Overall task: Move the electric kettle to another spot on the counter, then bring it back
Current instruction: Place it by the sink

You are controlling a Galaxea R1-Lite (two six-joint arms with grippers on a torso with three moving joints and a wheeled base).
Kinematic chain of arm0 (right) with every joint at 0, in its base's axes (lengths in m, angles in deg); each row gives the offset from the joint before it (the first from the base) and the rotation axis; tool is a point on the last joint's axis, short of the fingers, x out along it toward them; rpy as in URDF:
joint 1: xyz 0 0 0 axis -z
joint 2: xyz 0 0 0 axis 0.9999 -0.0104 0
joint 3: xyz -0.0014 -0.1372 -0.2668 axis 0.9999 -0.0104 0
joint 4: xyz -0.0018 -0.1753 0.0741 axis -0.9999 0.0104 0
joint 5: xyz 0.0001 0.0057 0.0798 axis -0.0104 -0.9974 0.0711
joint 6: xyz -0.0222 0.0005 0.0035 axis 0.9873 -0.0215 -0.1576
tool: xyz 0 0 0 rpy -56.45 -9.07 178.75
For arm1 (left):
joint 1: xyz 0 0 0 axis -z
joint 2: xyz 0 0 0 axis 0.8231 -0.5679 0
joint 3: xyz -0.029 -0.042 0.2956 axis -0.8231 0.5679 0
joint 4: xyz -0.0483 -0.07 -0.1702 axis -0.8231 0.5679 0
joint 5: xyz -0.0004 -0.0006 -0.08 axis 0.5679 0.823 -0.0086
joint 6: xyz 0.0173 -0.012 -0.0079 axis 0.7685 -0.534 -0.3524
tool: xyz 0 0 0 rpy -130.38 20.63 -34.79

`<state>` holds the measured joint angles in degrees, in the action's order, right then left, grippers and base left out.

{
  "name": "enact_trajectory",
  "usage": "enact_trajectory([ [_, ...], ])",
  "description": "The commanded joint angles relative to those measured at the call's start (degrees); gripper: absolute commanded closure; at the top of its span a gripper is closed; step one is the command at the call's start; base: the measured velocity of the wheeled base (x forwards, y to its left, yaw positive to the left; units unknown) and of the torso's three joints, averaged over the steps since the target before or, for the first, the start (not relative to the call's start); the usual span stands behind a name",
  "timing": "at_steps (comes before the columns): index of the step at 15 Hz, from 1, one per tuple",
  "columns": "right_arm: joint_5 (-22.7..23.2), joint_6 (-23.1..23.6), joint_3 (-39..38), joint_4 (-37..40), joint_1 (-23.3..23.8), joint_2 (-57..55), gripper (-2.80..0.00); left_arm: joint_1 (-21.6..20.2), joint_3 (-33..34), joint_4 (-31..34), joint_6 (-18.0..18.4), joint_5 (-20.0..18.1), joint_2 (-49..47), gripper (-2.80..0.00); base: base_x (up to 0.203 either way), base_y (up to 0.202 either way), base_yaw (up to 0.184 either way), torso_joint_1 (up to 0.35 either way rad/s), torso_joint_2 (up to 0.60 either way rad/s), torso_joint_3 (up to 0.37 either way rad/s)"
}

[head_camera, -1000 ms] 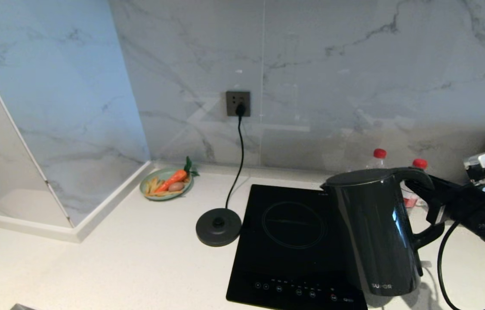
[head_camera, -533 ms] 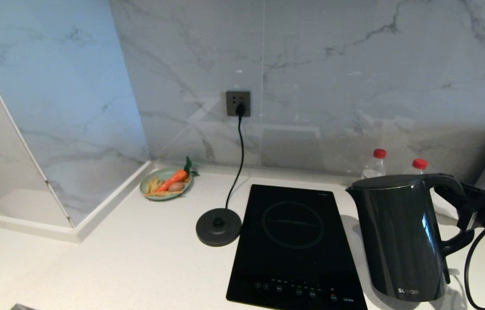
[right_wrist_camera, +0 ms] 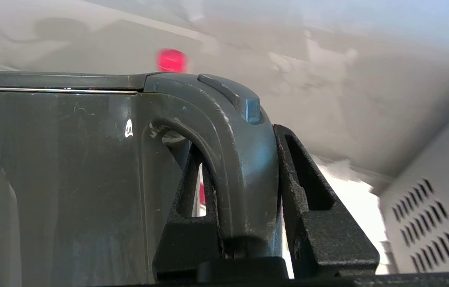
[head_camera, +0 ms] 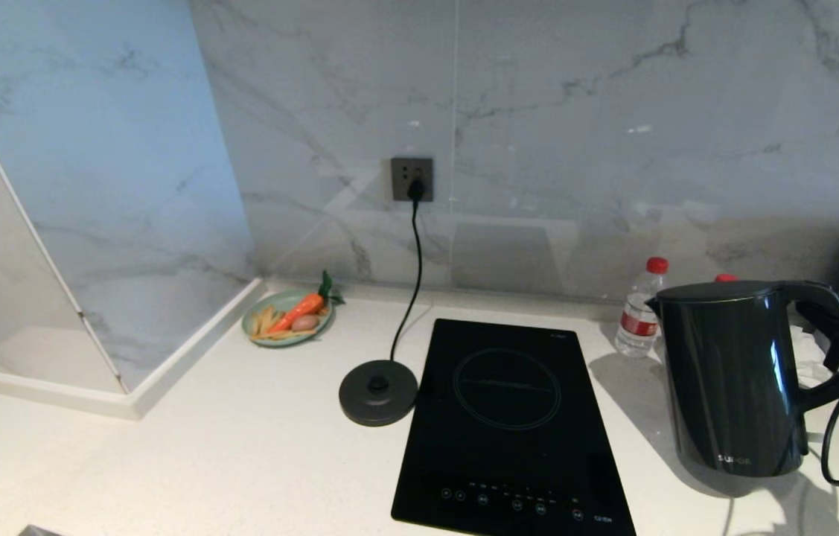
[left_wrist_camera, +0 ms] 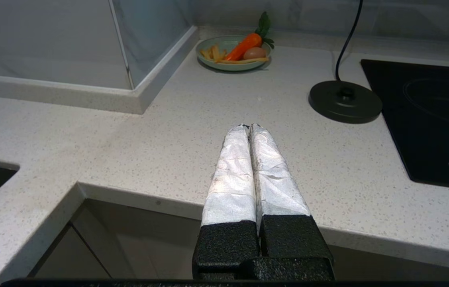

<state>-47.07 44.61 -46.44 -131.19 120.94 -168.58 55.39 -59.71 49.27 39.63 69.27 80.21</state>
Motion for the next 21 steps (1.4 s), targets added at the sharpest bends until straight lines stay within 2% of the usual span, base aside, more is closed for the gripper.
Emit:
enact_trajectory([
  [1, 0.3, 0.4, 1.8, -0.5, 1.7, -3.4, 0.0, 0.0, 0.2, 0.0, 0.0, 0.0, 0.1, 0.0, 0.0, 0.0, 0.0, 0.0, 0.0, 0.0],
  [5, 1.8, 1.8, 3.3, -0.7, 4.7, -6.9, 0.0, 0.0, 0.2, 0.0, 0.0, 0.0, 0.1, 0.0, 0.0, 0.0, 0.0, 0.0, 0.0, 0.0],
  [13, 4.1, 3.4, -6.1, -4.3, 4.9, -6.0, 0.0, 0.0, 0.2, 0.0, 0.0, 0.0, 0.1, 0.0, 0.0, 0.0, 0.0, 0.0, 0.0, 0.0],
  [16, 6.3, 4.4, -9.8, -4.3, 6.8, -5.2, 0.0, 0.0, 0.2, 0.0, 0.0, 0.0, 0.1, 0.0, 0.0, 0.0, 0.0, 0.0, 0.0, 0.0],
  [21, 6.4, 7.5, -11.7, -4.3, 10.1, -5.6, 0.0, 0.0, 0.2, 0.0, 0.0, 0.0, 0.1, 0.0, 0.0, 0.0, 0.0, 0.0, 0.0, 0.0],
])
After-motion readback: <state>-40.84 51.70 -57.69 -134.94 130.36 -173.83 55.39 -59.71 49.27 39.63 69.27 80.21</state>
